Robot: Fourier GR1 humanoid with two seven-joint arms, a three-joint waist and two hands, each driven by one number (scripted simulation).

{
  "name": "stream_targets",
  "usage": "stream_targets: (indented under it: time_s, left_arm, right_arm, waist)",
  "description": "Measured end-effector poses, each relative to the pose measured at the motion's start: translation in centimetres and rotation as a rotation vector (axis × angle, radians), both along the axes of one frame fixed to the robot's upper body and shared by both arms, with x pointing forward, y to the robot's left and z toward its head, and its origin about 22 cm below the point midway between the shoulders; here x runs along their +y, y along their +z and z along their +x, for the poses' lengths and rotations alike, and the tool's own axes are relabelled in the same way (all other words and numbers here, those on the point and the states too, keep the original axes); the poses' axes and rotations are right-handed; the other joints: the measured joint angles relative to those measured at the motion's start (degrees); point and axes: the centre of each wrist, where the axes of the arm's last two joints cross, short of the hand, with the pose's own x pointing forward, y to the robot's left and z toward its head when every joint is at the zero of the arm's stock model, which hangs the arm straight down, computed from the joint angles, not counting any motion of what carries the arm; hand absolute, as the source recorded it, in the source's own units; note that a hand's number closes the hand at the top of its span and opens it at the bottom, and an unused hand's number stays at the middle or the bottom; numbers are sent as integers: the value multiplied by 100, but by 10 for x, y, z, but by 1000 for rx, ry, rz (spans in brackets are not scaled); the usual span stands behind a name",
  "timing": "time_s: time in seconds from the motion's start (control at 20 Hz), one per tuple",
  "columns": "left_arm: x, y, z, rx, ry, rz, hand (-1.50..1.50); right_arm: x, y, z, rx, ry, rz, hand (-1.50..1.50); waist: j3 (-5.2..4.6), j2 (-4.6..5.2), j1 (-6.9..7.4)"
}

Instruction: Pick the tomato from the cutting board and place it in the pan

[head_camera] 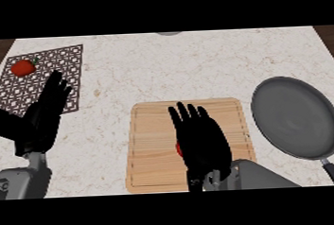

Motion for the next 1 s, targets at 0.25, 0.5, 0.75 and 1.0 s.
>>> stream_targets:
  time_s: [0.25, 0.5, 0.75, 1.0]
  left_arm:
    - [0, -3, -3, -1, -1, 3, 0]
    - [0, -4, -2, 1, 2, 1, 0]
    - [0, 2, -1, 5, -2, -4, 0]
    - [-2, 1, -1, 0, -3, 1, 0]
  right_arm:
    - [10, -9, 15, 27, -37, -36, -150]
    - [11, -24, 22, 52, -72, -78, -150]
    - [12, -34, 36, 67, -97, -99, -150]
    - [12, -50, 34, 101, -97, -116, -150]
  waist:
    - [1, 2, -4]
    - [4, 5, -25]
    - [7, 11, -13]
    - [8, 12, -23]
